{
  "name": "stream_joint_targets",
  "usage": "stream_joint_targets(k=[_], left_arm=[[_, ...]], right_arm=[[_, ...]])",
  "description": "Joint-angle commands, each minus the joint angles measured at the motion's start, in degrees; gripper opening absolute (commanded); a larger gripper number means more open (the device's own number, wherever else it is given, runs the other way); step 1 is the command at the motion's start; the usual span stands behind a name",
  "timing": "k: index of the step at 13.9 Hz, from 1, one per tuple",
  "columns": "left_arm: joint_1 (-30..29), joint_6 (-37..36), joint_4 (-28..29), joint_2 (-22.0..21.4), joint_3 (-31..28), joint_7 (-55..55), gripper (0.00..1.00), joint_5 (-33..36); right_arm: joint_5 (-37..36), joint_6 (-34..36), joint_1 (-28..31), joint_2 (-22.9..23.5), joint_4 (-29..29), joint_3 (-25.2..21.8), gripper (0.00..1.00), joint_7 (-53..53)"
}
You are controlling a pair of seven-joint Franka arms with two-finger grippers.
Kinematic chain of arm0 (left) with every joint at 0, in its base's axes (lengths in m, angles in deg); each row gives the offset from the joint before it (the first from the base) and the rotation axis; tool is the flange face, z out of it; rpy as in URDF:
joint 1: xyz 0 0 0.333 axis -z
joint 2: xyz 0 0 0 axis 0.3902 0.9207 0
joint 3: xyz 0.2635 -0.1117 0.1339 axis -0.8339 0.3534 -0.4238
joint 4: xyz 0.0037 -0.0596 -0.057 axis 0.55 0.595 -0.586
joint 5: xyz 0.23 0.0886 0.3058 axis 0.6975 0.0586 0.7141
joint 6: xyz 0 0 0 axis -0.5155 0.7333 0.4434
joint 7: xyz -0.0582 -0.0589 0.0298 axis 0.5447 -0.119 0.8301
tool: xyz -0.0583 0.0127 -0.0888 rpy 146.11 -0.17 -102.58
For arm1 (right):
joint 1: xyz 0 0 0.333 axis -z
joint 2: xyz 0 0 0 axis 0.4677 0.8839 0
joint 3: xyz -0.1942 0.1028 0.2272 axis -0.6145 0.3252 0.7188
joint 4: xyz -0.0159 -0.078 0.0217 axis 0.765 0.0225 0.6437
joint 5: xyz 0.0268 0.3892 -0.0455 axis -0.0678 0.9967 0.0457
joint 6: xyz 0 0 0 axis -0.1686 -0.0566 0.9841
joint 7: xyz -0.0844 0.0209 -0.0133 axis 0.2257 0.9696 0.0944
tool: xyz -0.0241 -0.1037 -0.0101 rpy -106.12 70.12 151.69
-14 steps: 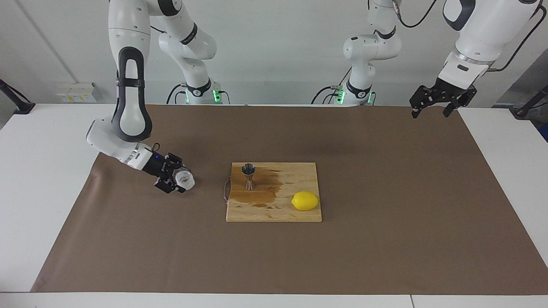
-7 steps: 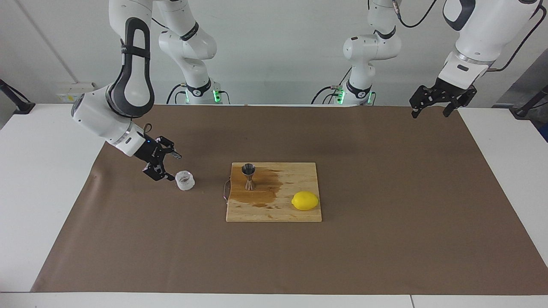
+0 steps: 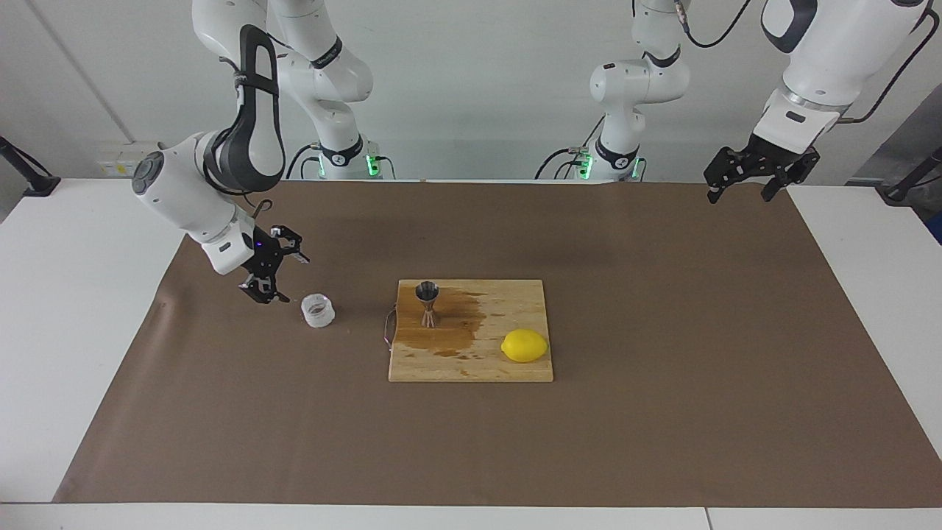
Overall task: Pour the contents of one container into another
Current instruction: 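Carry the white cup with the right gripper back to its spot, then set the white cup down and open the right gripper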
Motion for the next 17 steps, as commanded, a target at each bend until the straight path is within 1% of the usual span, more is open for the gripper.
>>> stream_joint_targets(k=[1, 3, 4, 5, 6, 8, 9, 10, 12, 13, 14, 15, 17], left_arm=[[-0.1, 0.7, 2.2, -1.8, -0.2, 0.0, 1.00, 0.0], [-0.1, 0.7, 2.2, -1.8, -0.2, 0.0, 1.00, 0.0], [-0.1, 0.7, 2.2, -1.8, -0.2, 0.0, 1.00, 0.0], [-0.1, 0.7, 2.2, -1.8, -0.2, 0.0, 1.00, 0.0], [-0.1, 0.7, 2.2, -1.8, -0.2, 0.0, 1.00, 0.0], [-0.1, 0.7, 2.2, -1.8, -0.2, 0.0, 1.00, 0.0], [-0.1, 0.7, 2.2, -1.8, -0.2, 0.0, 1.00, 0.0], [0.0, 0.7, 2.2, -1.8, -0.2, 0.0, 1.00, 0.0], [-0.1, 0.7, 2.2, -1.8, -0.2, 0.0, 1.00, 0.0], [-0.1, 0.7, 2.2, -1.8, -0.2, 0.0, 1.00, 0.0], [-0.1, 0.7, 2.2, -1.8, -0.2, 0.0, 1.00, 0.0], [-0.1, 0.7, 2.2, -1.8, -0.2, 0.0, 1.00, 0.0], [-0.1, 0.7, 2.2, -1.8, -0.2, 0.0, 1.00, 0.0]], right_arm=[[-8.5, 1.6, -1.8, -2.9, 0.3, 0.3, 1.00, -17.8], [-11.4, 4.6, -1.9, -4.1, 0.3, 0.5, 1.00, -33.5], [-13.0, 5.1, -3.2, -4.3, 0.1, 0.4, 1.00, -39.8], [-14.9, 5.2, -3.3, -4.3, -0.6, 0.4, 1.00, -45.2], [-15.0, 6.5, -3.4, -4.3, -1.9, 0.4, 1.00, -50.2], [-15.1, 13.1, -3.7, -4.2, -8.1, 0.5, 1.00, -64.5], [-14.4, 16.1, -3.7, -4.2, -11.3, 0.9, 1.00, -69.1], [-13.3, 18.7, -3.7, -4.3, -13.9, 0.9, 1.00, -70.8], [-8.0, 24.2, -2.9, -4.4, -20.1, 0.5, 1.00, -71.1], [-6.5, 27.4, -2.7, -4.5, -22.9, 0.0, 1.00, -71.2], [-6.3, 29.5, -2.7, -5.2, -25.3, -0.2, 1.00, -71.3], [-7.2, 29.8, -2.6, -5.8, -26.2, -0.4, 1.00, -71.0], [-11.1, 29.6, -2.0, -6.2, -25.9, -0.4, 1.00, -70.6]])
